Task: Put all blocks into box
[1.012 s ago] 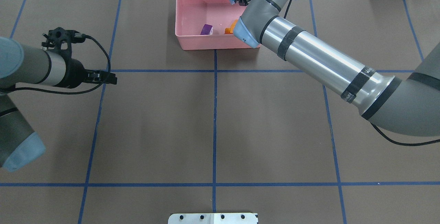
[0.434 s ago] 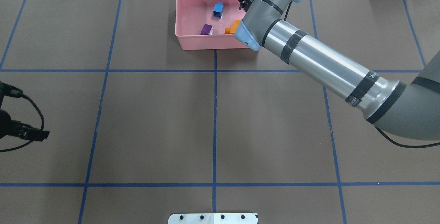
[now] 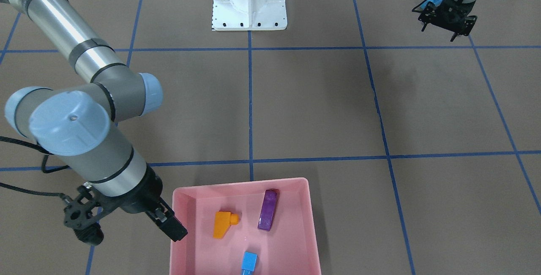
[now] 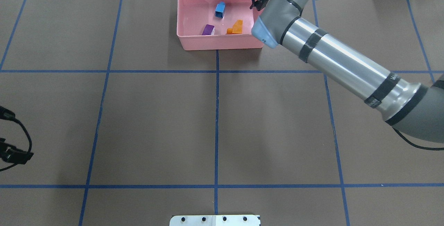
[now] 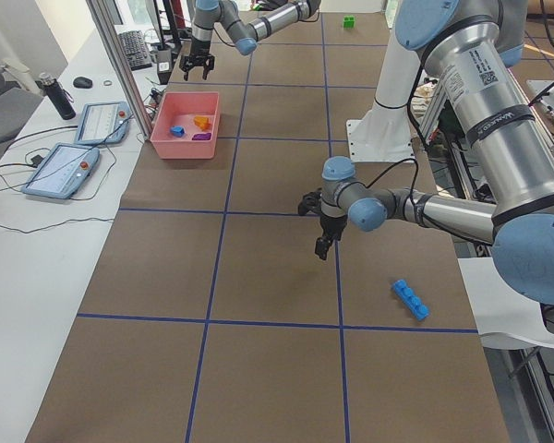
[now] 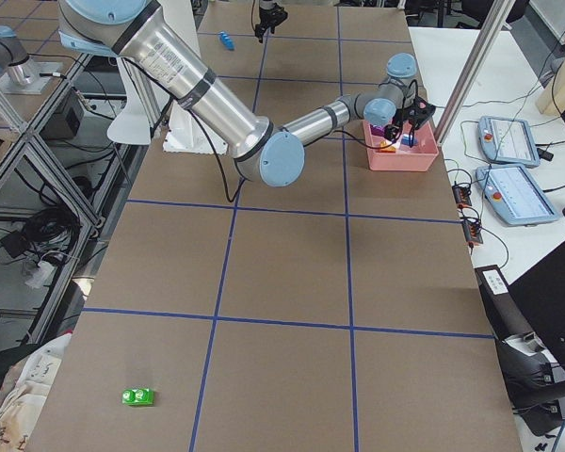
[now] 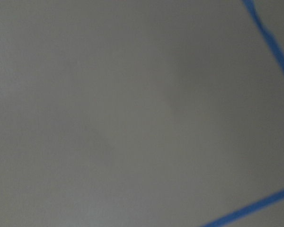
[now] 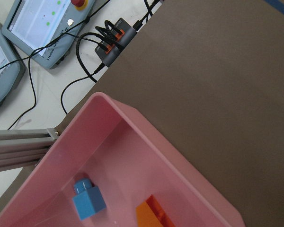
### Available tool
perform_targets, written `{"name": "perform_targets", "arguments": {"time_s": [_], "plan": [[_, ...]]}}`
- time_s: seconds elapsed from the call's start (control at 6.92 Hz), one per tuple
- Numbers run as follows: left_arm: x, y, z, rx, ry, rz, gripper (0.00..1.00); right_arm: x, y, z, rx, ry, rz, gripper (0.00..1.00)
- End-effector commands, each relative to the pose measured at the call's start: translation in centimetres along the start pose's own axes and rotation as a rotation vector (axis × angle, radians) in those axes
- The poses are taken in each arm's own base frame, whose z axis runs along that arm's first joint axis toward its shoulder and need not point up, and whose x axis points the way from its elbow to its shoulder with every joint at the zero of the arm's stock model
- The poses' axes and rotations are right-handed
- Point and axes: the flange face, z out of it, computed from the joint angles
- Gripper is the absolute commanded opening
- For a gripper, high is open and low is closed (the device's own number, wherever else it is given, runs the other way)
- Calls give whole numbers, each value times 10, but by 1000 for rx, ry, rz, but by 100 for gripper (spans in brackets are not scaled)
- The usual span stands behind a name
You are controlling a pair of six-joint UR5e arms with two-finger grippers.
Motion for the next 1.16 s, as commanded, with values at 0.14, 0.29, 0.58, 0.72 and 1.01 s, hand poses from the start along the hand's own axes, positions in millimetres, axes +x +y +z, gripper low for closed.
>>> {"name": "perform_targets", "arguments": {"time_s": [0.14, 0.29, 0.58, 0.72, 1.01], "plan": [[51, 67, 67, -253, -8, 232, 100, 29, -19, -20, -25, -10, -35, 100], [72, 82, 79, -302, -6, 230, 100, 39, -18, -23, -26, -15, -38, 100], [88, 97, 92, -336, -21, 239, 100, 42, -19, -26, -25, -18, -39, 100], [93, 107, 99, -362, -31, 254, 99, 43, -17, -28, -26, -23, -42, 100], [97, 119, 110, -390, -49, 244, 88, 60, -23, -30, -24, -20, -40, 99]]}}
